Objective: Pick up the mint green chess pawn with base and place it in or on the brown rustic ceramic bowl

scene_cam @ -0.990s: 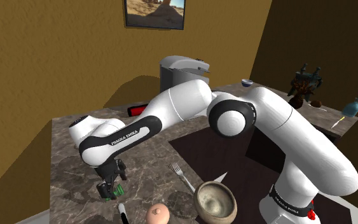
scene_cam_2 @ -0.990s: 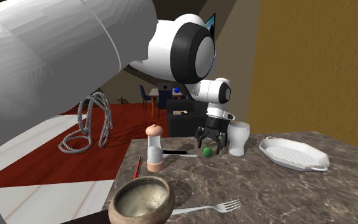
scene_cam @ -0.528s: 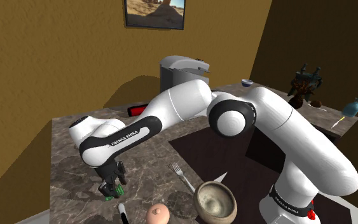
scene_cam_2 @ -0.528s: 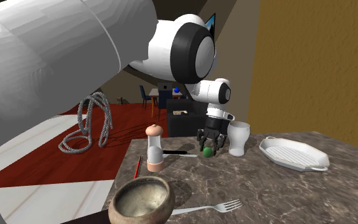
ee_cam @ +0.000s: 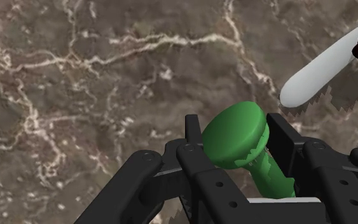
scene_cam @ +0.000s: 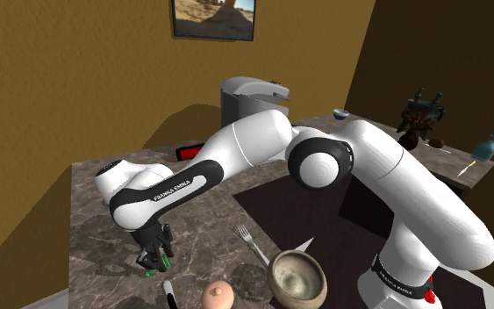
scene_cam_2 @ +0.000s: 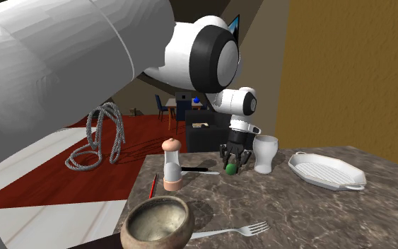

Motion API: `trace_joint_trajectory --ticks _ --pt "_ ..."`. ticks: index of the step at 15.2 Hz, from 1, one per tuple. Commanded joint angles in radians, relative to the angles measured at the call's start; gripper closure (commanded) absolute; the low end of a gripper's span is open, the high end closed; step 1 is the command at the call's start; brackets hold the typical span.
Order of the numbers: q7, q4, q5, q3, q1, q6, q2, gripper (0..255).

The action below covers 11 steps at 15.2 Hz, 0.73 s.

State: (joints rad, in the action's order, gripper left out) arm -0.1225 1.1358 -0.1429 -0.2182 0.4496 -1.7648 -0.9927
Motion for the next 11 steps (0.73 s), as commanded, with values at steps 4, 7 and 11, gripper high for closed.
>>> trace_joint_trajectory --ticks 4,7,11 --pt "0.0 0.003 0.003 -0.003 -0.002 0.022 0.025 255" --pt "0.0 0.003 0.006 -0.005 -0.003 0.045 0.048 255" --pt "0.0 -0.003 0.009 -0.009 -0.005 0.078 0.076 255"
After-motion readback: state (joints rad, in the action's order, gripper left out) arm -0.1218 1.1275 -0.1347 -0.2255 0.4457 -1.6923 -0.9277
